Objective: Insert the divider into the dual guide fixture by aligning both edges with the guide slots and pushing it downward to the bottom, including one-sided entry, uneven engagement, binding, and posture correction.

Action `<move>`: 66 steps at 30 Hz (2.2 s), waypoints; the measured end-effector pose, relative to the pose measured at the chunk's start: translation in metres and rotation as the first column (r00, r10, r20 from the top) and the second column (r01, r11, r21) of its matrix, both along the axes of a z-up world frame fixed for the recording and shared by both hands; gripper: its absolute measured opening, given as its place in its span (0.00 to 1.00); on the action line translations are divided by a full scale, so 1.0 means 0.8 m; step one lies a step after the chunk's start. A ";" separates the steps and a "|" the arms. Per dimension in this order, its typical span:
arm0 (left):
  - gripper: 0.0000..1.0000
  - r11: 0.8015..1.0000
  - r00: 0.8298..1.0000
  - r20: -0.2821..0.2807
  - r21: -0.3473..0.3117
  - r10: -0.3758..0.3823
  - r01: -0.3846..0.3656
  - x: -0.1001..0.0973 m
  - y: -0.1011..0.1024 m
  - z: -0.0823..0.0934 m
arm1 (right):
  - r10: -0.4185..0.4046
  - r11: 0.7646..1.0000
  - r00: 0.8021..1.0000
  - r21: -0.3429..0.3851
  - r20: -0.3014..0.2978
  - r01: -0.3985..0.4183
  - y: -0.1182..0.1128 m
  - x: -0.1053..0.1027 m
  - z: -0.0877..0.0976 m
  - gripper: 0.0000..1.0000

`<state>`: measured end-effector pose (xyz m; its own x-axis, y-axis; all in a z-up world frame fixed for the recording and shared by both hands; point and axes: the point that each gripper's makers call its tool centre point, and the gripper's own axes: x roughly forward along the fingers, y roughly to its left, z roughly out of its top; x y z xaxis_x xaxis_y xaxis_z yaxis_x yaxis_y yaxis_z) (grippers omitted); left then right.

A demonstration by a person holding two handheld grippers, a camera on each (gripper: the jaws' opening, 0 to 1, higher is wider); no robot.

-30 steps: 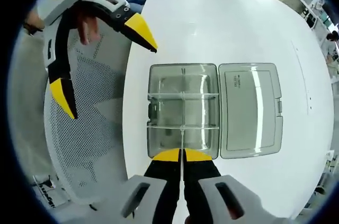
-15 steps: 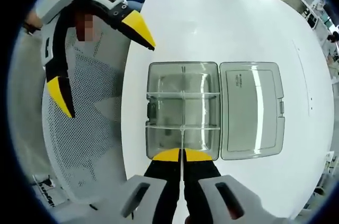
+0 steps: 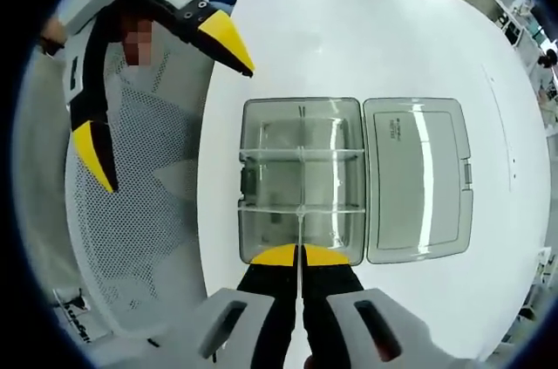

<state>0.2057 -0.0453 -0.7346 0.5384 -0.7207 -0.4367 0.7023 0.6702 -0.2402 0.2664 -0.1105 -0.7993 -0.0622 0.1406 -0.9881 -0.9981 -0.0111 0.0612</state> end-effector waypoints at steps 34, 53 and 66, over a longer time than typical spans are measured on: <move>0.69 1.000 1.000 -0.012 0.009 -0.003 0.003 0.005 0.005 -0.009 | 0.030 1.000 1.000 -0.006 0.006 -0.030 -0.003 0.000 -0.025 0.00; 0.69 1.000 1.000 -0.027 0.009 0.002 -0.002 0.005 0.007 -0.014 | 0.040 0.999 0.999 -0.007 -0.008 -0.040 -0.001 -0.004 -0.037 0.00; 0.69 1.000 0.999 -0.034 0.009 0.002 -0.001 0.007 0.005 -0.017 | 0.034 0.999 0.999 0.009 -0.019 -0.034 -0.002 -0.002 -0.043 0.00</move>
